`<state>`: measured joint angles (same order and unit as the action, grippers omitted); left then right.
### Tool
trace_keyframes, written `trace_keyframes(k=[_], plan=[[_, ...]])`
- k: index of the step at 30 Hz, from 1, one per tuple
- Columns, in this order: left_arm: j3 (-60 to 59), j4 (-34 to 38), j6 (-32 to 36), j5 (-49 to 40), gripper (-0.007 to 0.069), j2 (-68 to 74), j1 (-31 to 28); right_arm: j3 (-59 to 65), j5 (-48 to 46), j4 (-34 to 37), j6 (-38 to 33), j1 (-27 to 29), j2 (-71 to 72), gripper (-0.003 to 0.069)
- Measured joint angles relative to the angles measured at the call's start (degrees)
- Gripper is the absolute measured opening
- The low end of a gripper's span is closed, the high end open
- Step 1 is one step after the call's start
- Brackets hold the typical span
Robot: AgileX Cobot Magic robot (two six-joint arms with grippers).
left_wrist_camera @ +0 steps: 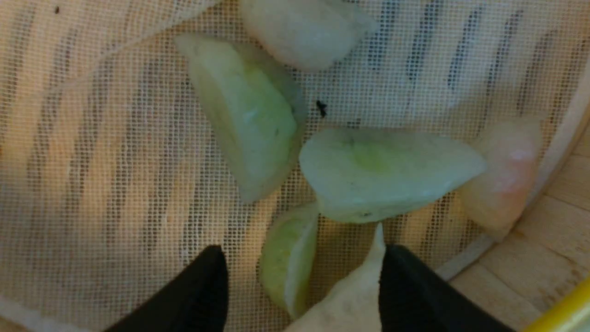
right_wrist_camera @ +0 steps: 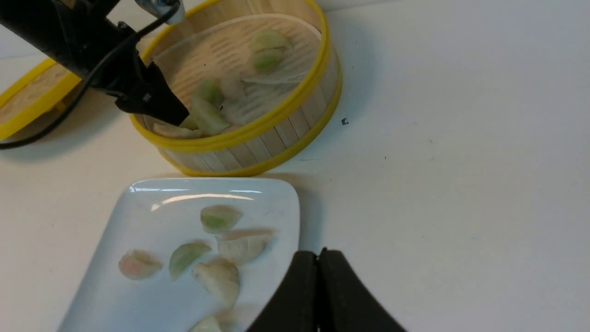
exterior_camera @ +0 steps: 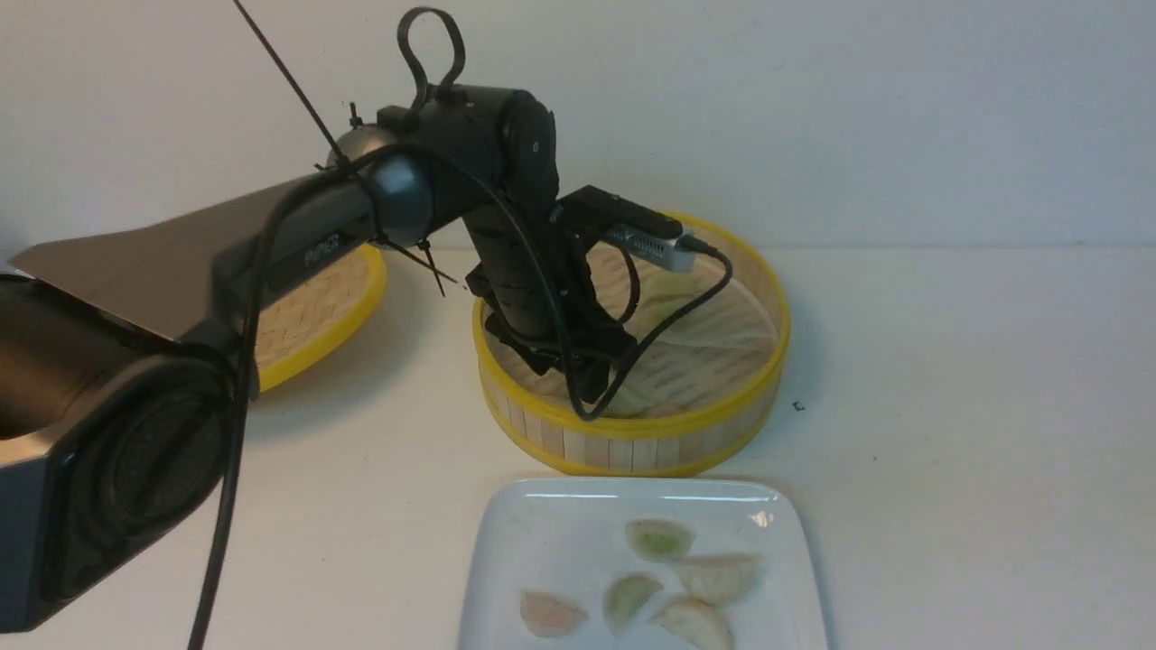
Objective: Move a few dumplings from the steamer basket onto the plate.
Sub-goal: Use the left arm to grab a dumpling from the steamer
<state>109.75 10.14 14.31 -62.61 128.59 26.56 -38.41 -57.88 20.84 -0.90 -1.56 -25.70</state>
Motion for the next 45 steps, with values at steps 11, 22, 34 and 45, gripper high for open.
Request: trace_keyframes(k=[11,22,34,45], plan=[[1.44,-0.07,-0.24,0.60,0.0098,1.98,0.14,0.00,0.00,0.00,0.00,0.00,0.00,-0.0015],[13.09,-0.71,-1.72,-7.56,-0.0006,2.57,0.14,0.00,-0.19,0.00,0.00,0.00,0.00,-0.0015],[15.81,-0.66,-2.22,-7.80,0.0066,4.64,0.14,0.00,-0.66,0.00,0.00,0.00,0.00,-0.0015],[12.71,-1.12,-5.17,-7.80,0.0417,6.84,0.60,0.00,-1.82,0.00,0.00,0.00,0.00,-0.0015]])
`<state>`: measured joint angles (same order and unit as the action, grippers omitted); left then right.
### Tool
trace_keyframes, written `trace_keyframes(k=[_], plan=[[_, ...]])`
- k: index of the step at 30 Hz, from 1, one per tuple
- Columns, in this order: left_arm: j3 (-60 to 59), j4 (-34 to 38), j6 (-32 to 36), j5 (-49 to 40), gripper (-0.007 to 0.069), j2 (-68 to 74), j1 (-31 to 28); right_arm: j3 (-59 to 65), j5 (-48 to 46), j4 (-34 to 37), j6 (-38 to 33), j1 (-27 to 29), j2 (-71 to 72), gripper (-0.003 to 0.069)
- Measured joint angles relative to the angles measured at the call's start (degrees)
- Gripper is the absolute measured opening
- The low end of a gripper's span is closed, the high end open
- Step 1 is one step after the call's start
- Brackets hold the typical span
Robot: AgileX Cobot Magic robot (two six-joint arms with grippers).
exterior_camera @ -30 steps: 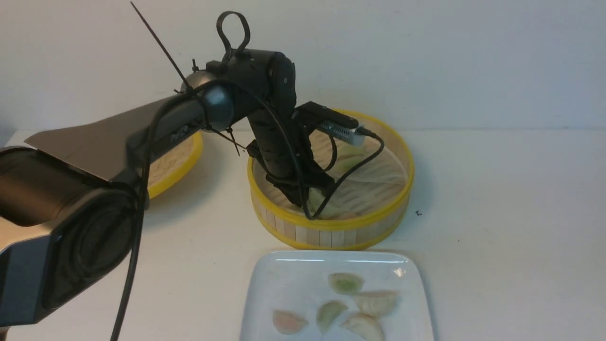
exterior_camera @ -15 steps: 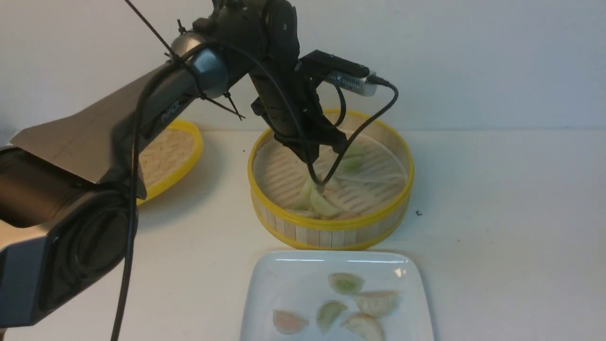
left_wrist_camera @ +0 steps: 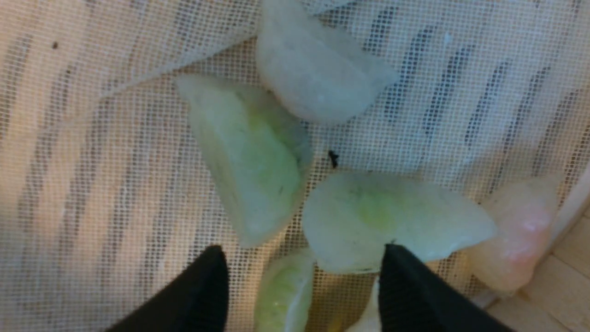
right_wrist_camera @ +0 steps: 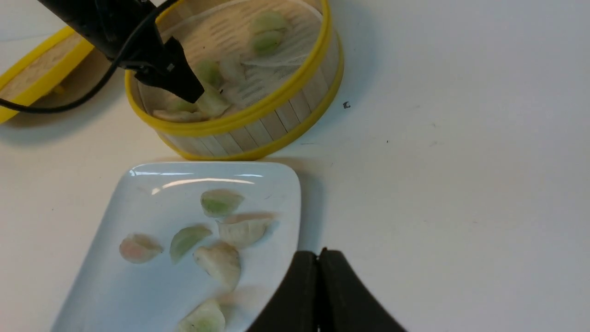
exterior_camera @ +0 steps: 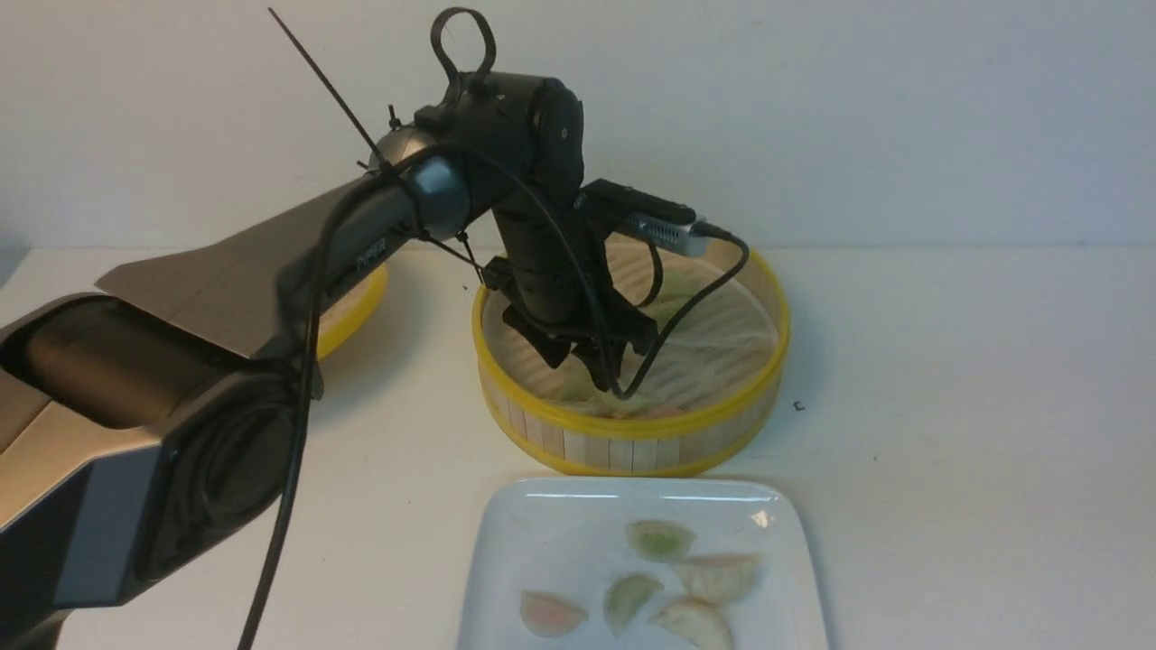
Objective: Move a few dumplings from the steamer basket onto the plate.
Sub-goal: Use the left arm to grab a dumpling from the steamer
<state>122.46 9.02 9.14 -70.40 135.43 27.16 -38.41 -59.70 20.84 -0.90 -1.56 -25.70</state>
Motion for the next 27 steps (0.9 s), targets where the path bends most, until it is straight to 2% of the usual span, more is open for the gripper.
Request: trace_keyframes(k=[4,11,22,25,26,27], plan=[[0.00,-0.06,-0.17,0.00,0.0426,0.01,0.11,0.00,0.05,0.00,0.00,0.00,0.00,-0.0015],[0.00,-2.38,-0.68,0.00,0.0370,0.11,0.30,0.00,0.11,0.00,0.00,0.00,0.00,-0.0015],[0.45,-2.58,-3.46,-0.24,0.0353,0.93,1.31,0.00,0.37,0.00,0.00,0.00,0.00,-0.0015],[0.55,-2.58,-4.35,-0.63,0.0278,0.95,2.04,0.00,0.42,0.00,0.00,0.00,0.00,-0.0015],[0.55,-2.51,-4.55,-0.65,0.0225,0.95,2.25,0.00,0.42,0.00,0.00,0.00,0.00,-0.0015],[0.55,-2.51,-4.60,-0.65,0.0213,0.95,2.26,0.00,0.42,0.00,0.00,0.00,0.00,-0.0015]])
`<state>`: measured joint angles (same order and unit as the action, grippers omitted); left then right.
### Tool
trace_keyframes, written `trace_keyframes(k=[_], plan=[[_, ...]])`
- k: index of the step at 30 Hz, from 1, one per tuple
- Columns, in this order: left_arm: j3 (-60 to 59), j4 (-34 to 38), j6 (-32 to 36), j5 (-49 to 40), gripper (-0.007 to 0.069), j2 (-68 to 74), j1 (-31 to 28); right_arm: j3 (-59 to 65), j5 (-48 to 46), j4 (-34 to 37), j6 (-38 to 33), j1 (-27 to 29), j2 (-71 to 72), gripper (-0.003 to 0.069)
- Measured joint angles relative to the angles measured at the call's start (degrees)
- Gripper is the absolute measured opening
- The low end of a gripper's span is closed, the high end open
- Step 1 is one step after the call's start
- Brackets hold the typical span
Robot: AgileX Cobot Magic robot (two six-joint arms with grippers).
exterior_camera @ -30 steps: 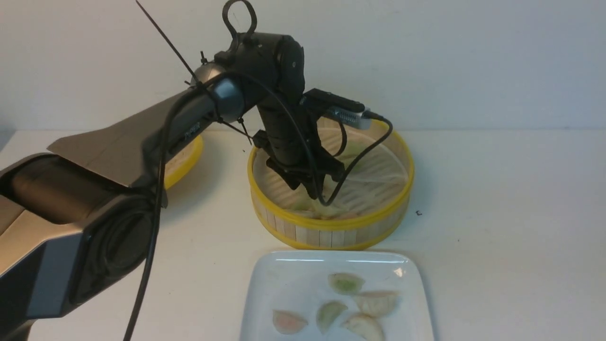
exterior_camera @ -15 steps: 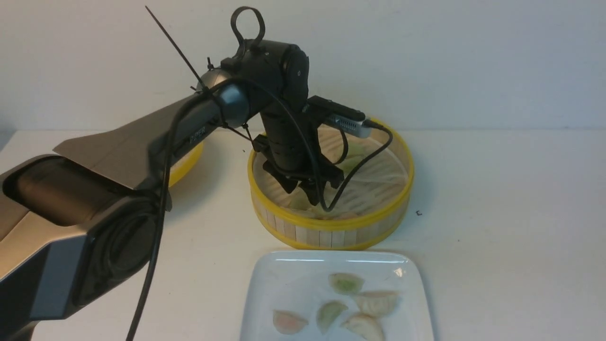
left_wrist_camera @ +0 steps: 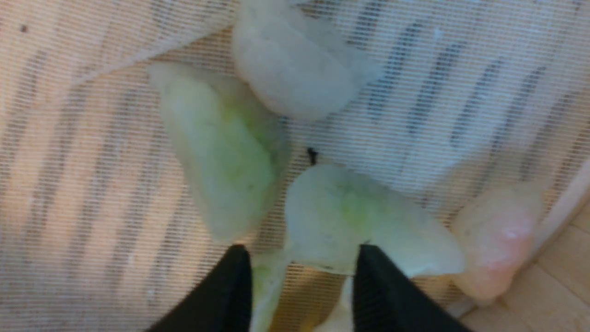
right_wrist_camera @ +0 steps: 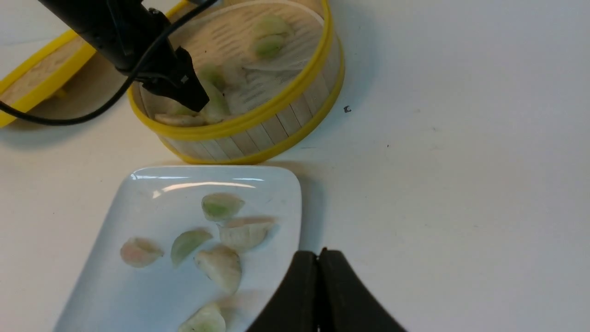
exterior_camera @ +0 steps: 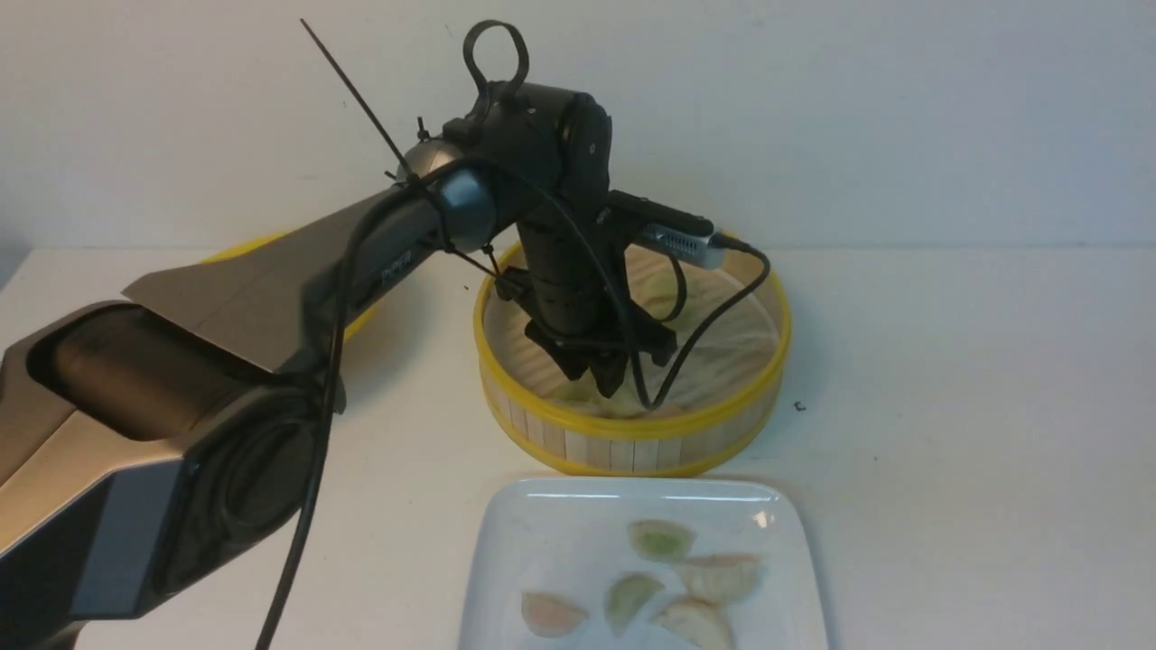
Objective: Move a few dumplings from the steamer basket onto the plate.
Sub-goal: Use the left arm to grab a dumpling from the steamer
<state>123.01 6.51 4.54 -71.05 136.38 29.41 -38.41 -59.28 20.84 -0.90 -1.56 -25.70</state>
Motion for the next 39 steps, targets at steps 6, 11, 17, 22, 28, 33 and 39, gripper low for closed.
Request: trace_keyframes(k=[6,11,17,22,28,33,39], plan=[[-0.29,-0.75,-0.49,0.74,0.0002,-1.39,0.50,0.00,0.00,0.06,-0.64,0.00,0.00,-0.0015],[-0.74,-1.16,-0.49,0.68,-0.0006,-4.72,0.50,0.00,0.00,0.06,-0.69,0.00,0.00,-0.0015],[-0.68,-1.10,-0.49,0.62,-0.0006,-8.28,0.50,0.00,-0.97,0.06,-0.69,0.00,0.00,-0.0015],[-4.57,-1.19,-0.44,0.62,-0.0005,-8.17,0.50,0.00,-3.03,0.00,-0.69,0.00,0.00,-0.0015],[-7.02,-3.55,1.71,0.62,0.0099,-5.31,0.50,0.00,-3.09,0.00,-1.12,0.00,0.00,-0.0015],[-6.93,-5.68,1.90,1.01,0.0289,-5.06,0.50,0.00,-2.07,0.00,-1.29,0.00,0.00,-0.0015],[-6.72,-7.09,1.91,1.01,0.0411,-4.96,0.50,0.00,-2.03,0.00,-1.29,0.00,0.00,-0.0015]])
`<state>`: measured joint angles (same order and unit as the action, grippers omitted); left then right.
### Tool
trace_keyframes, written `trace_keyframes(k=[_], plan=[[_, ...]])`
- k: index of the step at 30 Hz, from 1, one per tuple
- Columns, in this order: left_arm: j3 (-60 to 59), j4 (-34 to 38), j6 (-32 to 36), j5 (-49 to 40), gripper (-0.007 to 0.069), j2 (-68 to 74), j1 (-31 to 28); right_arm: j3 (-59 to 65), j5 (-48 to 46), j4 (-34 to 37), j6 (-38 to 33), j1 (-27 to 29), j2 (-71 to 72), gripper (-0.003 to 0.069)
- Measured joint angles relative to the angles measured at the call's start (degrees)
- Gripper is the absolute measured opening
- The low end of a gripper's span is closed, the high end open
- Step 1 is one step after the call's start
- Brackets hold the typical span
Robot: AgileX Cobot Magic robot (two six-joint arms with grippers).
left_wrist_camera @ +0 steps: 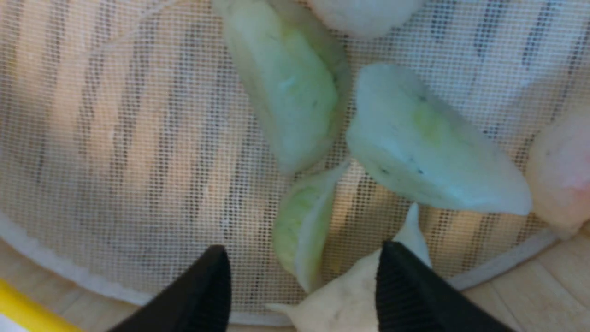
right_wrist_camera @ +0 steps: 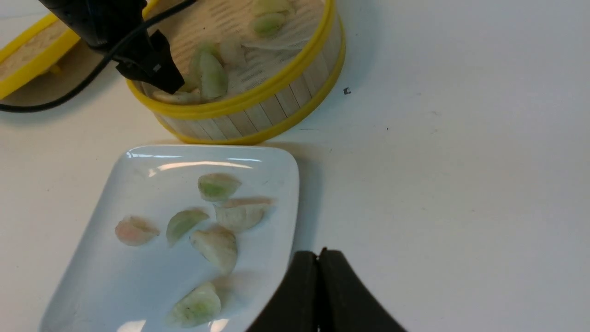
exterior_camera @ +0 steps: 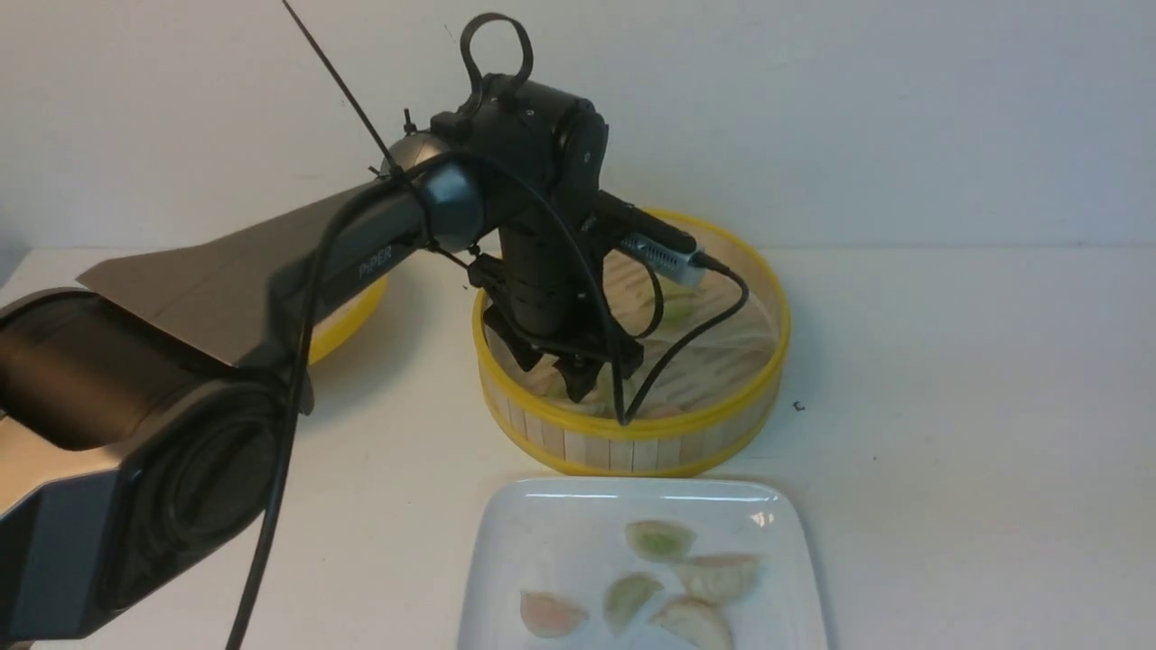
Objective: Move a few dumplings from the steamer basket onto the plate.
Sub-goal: Use the left arm to grab a dumpling from the steamer
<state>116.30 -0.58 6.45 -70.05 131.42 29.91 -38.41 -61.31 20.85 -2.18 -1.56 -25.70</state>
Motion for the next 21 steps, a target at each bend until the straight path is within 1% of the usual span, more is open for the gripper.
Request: trace_keyframes(k=[6,11,21], plan=[[0.71,1.15,-1.47,-0.12,0.0425,0.11,0.00,0.00,0.23,0.00,0.00,0.00,0.00,-0.0015],[4.31,2.99,-2.34,-0.20,0.0425,0.65,0.00,0.00,0.33,0.00,0.00,0.00,0.00,-0.0015],[5.68,2.98,-2.44,-0.25,0.0426,3.34,-0.68,0.00,0.33,0.20,0.00,0.00,0.00,-0.0015]])
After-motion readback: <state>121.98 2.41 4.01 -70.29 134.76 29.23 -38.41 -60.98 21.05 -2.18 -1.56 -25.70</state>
